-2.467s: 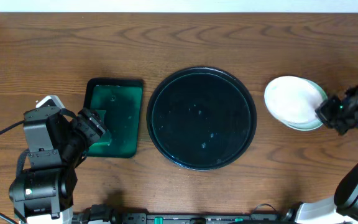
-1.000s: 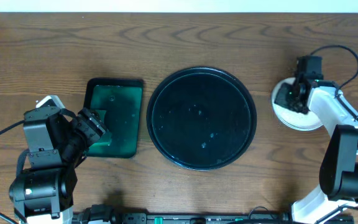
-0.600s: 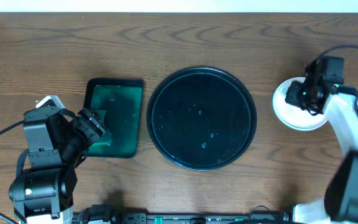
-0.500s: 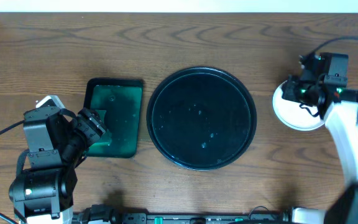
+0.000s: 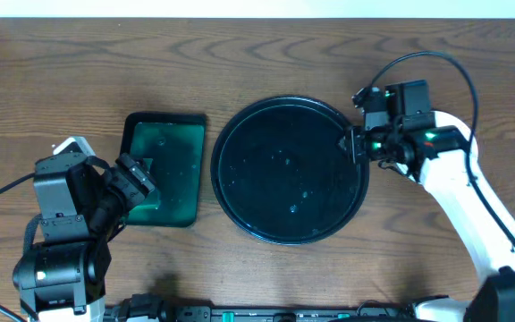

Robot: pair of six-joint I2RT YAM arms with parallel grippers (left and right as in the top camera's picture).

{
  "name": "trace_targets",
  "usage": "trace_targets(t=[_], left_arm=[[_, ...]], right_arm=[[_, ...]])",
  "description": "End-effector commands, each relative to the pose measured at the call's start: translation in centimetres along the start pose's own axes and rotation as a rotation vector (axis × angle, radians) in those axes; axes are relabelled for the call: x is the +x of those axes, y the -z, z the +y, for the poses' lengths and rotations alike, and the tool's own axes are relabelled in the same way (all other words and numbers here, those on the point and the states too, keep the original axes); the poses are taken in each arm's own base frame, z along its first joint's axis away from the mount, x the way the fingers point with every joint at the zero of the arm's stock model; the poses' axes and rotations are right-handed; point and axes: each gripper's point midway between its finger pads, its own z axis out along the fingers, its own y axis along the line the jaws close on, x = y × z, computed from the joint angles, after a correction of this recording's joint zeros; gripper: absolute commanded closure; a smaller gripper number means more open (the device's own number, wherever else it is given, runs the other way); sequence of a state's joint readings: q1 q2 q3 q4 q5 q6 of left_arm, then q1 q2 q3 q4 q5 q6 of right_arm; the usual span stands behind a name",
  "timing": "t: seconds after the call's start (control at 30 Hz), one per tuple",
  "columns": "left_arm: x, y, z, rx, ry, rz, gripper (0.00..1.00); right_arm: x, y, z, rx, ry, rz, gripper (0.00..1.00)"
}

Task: Clean dirty plates on tray and stack at the side

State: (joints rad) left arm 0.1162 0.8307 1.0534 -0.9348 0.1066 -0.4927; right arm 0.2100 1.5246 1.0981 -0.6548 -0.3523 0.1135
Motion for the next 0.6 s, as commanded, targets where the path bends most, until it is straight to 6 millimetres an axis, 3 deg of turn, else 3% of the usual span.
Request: trace_targets(t=[0.0,0.03,0.13,0.47,0.57], left_arm=[[0.8,-1.0,0.1,-0.010,-0.042,0.064,0.14],[1.3,-1.4,0.4,-0.026,-0.053,0.091,0.14],[2.8,-3.0,1.5,-0.084,-0.119,0.205,0.28],[6.1,-8.9,4.9,-0.292,-0.109,0.496,0.30],[6.6,-9.5,5.0,-0.296,-0.104,0.529,0.32]], right_arm=[[0.7,-0.8,-0.6,0.028,-0.012,0.037,0.65],[0.8,-1.0,-0.6,0.029,-0.014,0.043,0.65],[1.0,-1.0,-0.7,0.029,-0.015,0.049,0.65],[1.3,-1.0,-0.9,0.040,-0.018,0.064,0.62],[1.4,-1.0,-0.9,0.043,-0.019,0.065,0.61]])
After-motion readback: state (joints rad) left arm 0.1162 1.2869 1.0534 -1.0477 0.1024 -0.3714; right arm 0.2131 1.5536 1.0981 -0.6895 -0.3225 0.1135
